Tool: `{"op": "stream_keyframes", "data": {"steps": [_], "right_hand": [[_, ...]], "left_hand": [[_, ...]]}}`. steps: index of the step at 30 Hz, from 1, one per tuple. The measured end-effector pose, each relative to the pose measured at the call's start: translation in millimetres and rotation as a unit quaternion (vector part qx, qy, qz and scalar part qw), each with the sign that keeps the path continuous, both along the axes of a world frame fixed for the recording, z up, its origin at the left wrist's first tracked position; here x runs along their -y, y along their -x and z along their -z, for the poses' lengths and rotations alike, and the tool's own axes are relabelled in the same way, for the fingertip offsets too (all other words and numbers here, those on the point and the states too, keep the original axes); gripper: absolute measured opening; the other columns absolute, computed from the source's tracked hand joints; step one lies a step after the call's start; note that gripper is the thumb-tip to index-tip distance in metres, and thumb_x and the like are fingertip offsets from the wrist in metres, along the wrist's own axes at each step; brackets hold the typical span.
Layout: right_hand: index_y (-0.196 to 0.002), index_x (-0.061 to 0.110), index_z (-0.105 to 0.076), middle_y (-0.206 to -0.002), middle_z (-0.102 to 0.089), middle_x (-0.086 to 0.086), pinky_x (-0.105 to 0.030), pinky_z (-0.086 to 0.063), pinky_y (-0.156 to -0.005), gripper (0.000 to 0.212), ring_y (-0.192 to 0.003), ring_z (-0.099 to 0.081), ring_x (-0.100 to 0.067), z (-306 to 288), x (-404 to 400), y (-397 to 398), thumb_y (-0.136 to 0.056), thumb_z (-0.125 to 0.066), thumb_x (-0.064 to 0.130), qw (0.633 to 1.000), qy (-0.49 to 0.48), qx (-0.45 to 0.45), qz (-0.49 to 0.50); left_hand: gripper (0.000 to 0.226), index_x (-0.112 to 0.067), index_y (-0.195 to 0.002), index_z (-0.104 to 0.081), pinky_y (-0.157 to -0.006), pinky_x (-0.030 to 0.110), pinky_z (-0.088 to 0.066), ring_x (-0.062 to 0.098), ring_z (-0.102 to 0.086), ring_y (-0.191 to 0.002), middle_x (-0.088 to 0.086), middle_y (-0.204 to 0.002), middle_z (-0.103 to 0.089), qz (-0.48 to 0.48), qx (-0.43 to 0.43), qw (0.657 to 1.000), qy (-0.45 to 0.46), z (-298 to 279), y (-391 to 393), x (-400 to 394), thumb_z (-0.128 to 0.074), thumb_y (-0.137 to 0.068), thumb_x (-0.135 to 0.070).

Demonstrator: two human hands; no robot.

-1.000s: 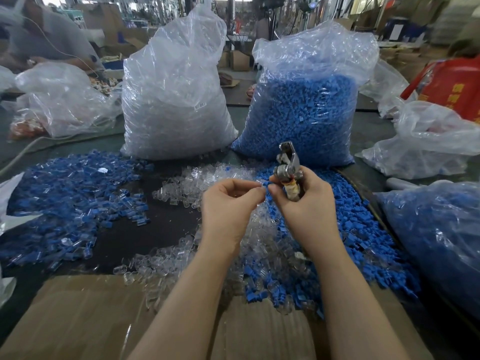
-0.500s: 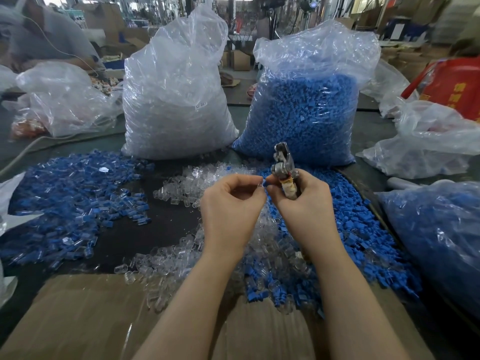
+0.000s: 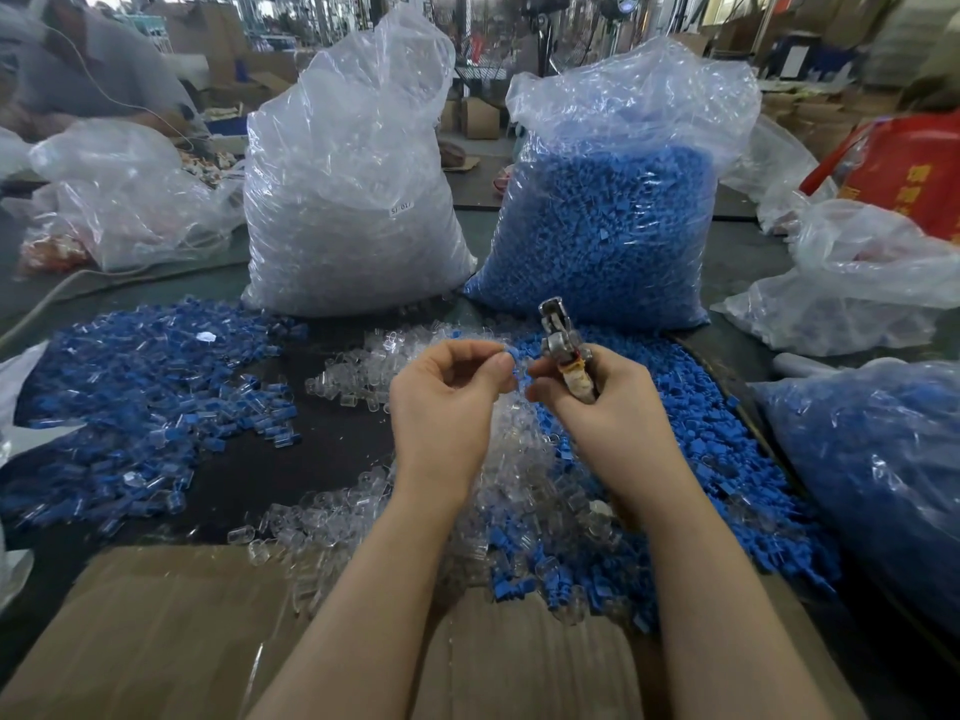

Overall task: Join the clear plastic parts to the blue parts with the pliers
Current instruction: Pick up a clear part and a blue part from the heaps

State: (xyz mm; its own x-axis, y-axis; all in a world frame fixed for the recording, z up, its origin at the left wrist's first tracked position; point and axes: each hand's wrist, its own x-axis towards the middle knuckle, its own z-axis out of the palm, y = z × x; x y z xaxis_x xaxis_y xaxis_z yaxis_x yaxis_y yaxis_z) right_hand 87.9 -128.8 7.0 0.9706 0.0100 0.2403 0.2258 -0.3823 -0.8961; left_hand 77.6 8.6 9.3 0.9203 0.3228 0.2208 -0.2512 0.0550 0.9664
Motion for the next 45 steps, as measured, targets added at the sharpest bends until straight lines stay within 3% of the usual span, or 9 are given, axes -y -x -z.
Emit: {"op": "stream_keyframes", "data": {"steps": [5,8,15,23,28,31,40,45], "right_hand": [[-0.090,0.020,-0.067,-0.081,-0.070,-0.001,-0.052,-0.055,-0.080,0.004,-0.082,-0.065,-0.025,1,3,2,-0.086,-0.070,0.021,0.998,0.050,-0.035,-0.032],[-0.092,0.019,-0.067,-0.083,-0.070,-0.002,-0.054,-0.054,-0.081,0.006,-0.083,-0.065,-0.027,2,2,2,-0.087,-0.069,0.022,0.997,0.059,-0.035,-0.045],[-0.094,0.017,-0.065,-0.084,-0.070,-0.003,-0.054,-0.053,-0.083,0.007,-0.085,-0.066,-0.028,2,1,2,-0.088,-0.068,0.018,0.996,0.062,-0.027,-0.060],[-0.091,0.015,-0.063,-0.075,-0.066,-0.006,-0.052,-0.053,-0.074,0.003,-0.076,-0.062,-0.030,0,-1,4,-0.090,-0.062,0.018,0.993,0.094,-0.004,-0.066],[-0.089,0.019,-0.063,-0.075,-0.065,-0.005,-0.053,-0.053,-0.072,0.013,-0.074,-0.061,-0.029,0,1,5,-0.082,-0.058,0.029,0.994,0.077,-0.009,-0.076],[-0.088,0.018,-0.062,-0.074,-0.065,-0.004,-0.051,-0.052,-0.067,0.003,-0.069,-0.059,-0.026,4,0,2,-0.088,-0.060,0.020,0.993,0.096,0.002,-0.063],[-0.087,0.015,-0.063,-0.075,-0.067,-0.005,-0.051,-0.053,-0.065,0.008,-0.070,-0.060,-0.027,6,-2,1,-0.086,-0.056,0.016,0.990,0.137,0.021,-0.036],[-0.085,0.021,-0.059,-0.072,-0.063,0.003,-0.040,-0.049,-0.059,0.003,-0.067,-0.058,-0.018,9,-2,-2,-0.088,-0.057,0.021,0.985,0.169,0.035,-0.009]], "left_hand": [[0.015,-0.013,-0.082,-0.070,-0.065,0.014,-0.052,0.007,-0.069,-0.066,-0.004,-0.069,-0.072,0.024,0.017,0.998,0.063,-1,0,-3,-0.070,-0.085,0.001],[0.015,-0.013,-0.083,-0.070,-0.066,0.015,-0.053,0.007,-0.070,-0.067,-0.005,-0.070,-0.073,0.039,0.028,0.997,0.057,-1,0,-3,-0.070,-0.086,0.002],[0.016,-0.011,-0.084,-0.070,-0.066,0.016,-0.054,0.007,-0.070,-0.067,-0.004,-0.072,-0.073,0.061,0.042,0.996,0.050,1,0,-3,-0.068,-0.086,0.005],[0.015,-0.009,-0.085,-0.069,-0.065,0.016,-0.053,0.007,-0.069,-0.067,-0.003,-0.071,-0.073,0.071,0.046,0.994,0.075,0,-1,-1,-0.066,-0.086,0.006],[0.013,-0.007,-0.086,-0.069,-0.065,0.016,-0.053,0.007,-0.068,-0.066,-0.004,-0.070,-0.072,0.084,0.042,0.992,0.088,0,0,0,-0.065,-0.087,0.006],[0.013,-0.007,-0.086,-0.069,-0.064,0.016,-0.053,0.006,-0.068,-0.066,-0.004,-0.070,-0.072,0.082,0.041,0.992,0.088,0,0,0,-0.065,-0.087,0.006],[0.012,-0.006,-0.087,-0.069,-0.064,0.016,-0.052,0.005,-0.067,-0.066,-0.005,-0.071,-0.072,0.072,0.033,0.993,0.087,-2,1,1,-0.065,-0.087,0.005],[0.008,-0.009,-0.089,-0.071,-0.066,0.018,-0.055,0.009,-0.070,-0.071,0.000,-0.078,-0.075,0.087,-0.020,0.989,0.120,-5,-1,-10,-0.070,-0.083,-0.005]]}}
